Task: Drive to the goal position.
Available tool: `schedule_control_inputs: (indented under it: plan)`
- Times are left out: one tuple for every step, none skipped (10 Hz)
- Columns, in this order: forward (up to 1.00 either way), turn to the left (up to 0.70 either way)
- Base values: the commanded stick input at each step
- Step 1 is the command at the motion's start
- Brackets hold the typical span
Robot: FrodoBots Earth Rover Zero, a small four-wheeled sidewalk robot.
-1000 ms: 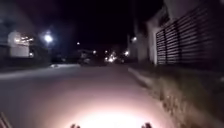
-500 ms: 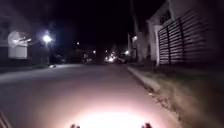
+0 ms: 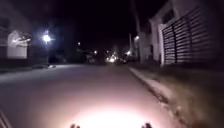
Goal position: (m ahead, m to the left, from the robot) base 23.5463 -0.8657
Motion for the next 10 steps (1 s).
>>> schedule_control_inputs:
  plan:
    - [0.85,-0.33]
    - [0.85,-0.21]
    - [0.85,-0.09]
    - [0.85,-0.02]
    - [0.85,0.0]
    - [0.85,0.0]
    - [0.85,0.0]
    - [0.85,0.0]
    - [0.85,0.0]
    - [0.85,0.0]
